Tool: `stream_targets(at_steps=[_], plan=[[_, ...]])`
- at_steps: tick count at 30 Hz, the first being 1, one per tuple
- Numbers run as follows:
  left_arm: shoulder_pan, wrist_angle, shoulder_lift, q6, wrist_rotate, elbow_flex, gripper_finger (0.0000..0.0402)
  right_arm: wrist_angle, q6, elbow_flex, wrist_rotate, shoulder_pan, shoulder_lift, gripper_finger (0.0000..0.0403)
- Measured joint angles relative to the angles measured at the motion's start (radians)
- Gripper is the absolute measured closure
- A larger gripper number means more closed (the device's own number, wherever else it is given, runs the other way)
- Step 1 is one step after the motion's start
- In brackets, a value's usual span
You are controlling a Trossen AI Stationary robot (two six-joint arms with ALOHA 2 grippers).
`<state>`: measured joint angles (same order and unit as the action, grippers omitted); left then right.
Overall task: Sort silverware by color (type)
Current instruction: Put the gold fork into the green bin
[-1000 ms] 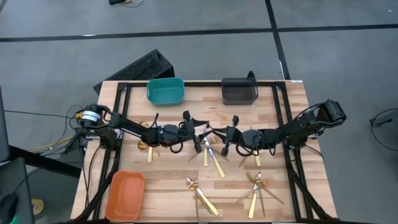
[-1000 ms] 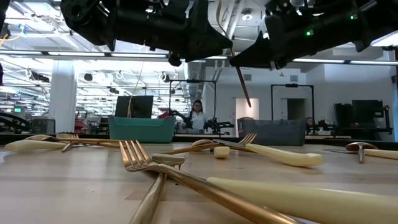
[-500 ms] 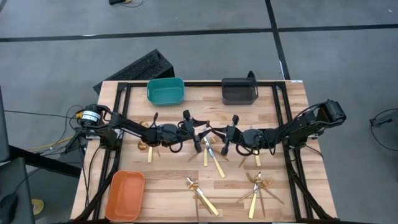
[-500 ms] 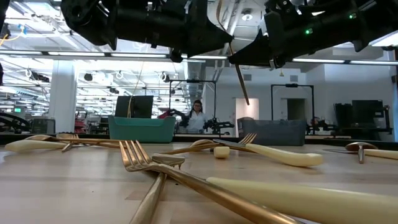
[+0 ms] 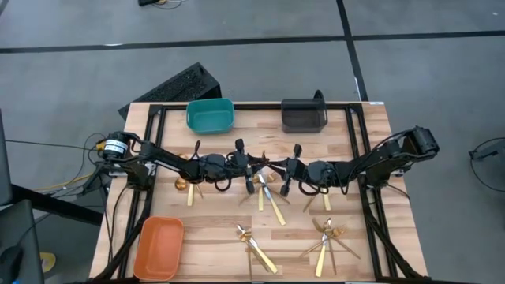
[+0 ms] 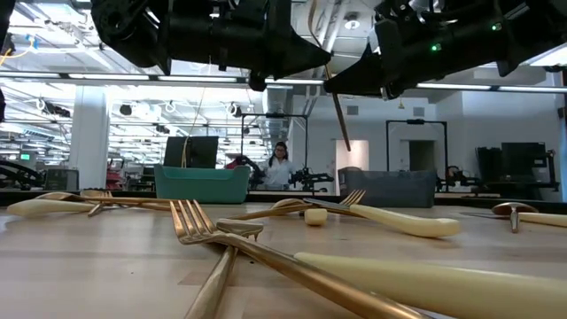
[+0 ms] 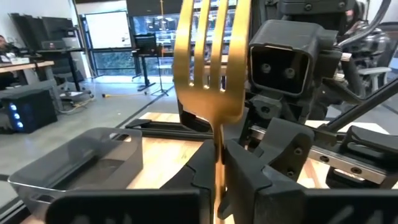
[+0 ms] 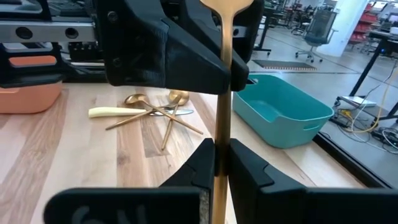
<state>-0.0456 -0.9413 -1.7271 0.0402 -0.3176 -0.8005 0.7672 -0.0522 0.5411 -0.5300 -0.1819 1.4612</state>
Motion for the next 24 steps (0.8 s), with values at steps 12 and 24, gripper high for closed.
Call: stream_targets(at_steps=[12, 24], plan=[[0.002, 0.095, 0.091, 0.106, -0.098, 0.000, 0.0399, 0.012, -0.048, 0.054, 0.169, 0.118, 0.000, 0.0350], [0.035, 0.555, 0.360, 0.242, -0.412, 0.000, 0.0401, 0.028, -0.049, 0.075, 0.162, 0.156, -0.001, 0.0224]])
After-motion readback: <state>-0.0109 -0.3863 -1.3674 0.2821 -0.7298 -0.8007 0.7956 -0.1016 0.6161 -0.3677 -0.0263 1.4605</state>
